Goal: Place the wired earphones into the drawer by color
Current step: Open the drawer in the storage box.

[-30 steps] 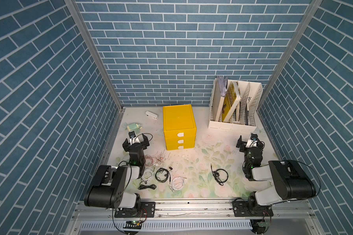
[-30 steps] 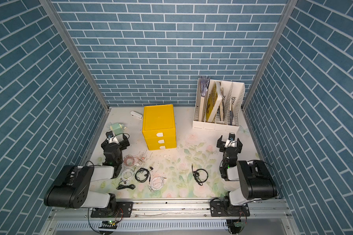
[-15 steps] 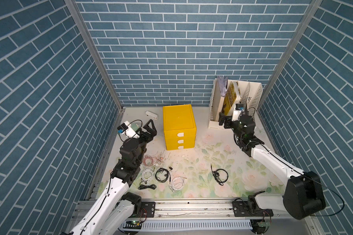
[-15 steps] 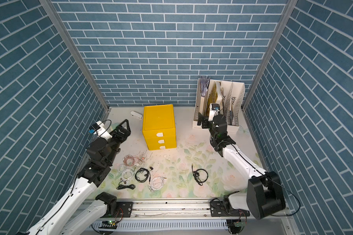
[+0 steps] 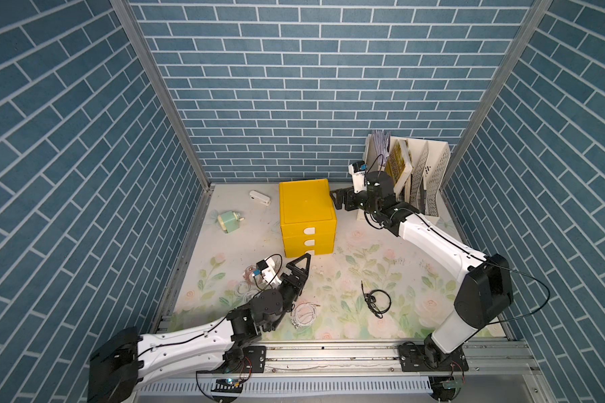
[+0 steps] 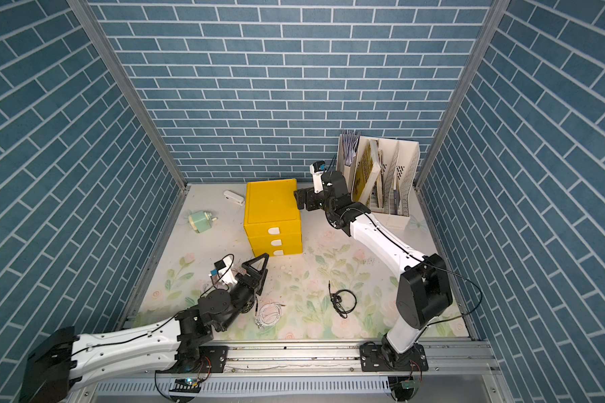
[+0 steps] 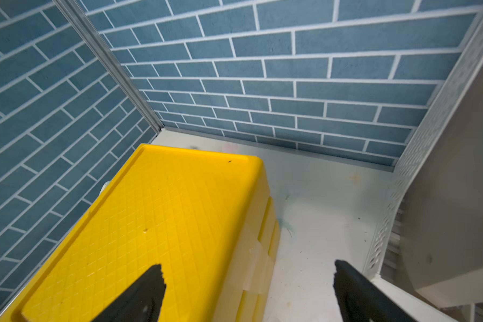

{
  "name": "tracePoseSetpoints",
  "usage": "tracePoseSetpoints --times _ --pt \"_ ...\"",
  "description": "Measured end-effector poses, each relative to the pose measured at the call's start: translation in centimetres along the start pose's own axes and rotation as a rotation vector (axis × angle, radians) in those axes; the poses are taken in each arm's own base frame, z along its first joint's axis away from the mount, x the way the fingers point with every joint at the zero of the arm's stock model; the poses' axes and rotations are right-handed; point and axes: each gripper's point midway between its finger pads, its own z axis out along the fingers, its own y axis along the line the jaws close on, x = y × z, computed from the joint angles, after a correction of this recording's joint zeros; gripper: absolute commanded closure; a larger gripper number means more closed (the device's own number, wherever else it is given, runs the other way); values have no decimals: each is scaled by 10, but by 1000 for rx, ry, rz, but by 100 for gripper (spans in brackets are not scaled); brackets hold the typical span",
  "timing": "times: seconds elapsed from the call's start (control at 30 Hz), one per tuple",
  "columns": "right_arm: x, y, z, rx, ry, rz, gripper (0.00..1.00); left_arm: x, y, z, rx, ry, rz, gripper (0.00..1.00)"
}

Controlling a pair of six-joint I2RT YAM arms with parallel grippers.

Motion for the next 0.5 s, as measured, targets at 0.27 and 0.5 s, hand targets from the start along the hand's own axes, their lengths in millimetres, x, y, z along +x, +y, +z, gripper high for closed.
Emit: tracePoseSetpoints --times 0.27,0.5 --pt "5 9 24 2 74 -15 7 -7 8 28 31 -100 -69 0" --pt "28 1 44 41 154 -36 9 -21 -17 61 75 -166 -89 0"
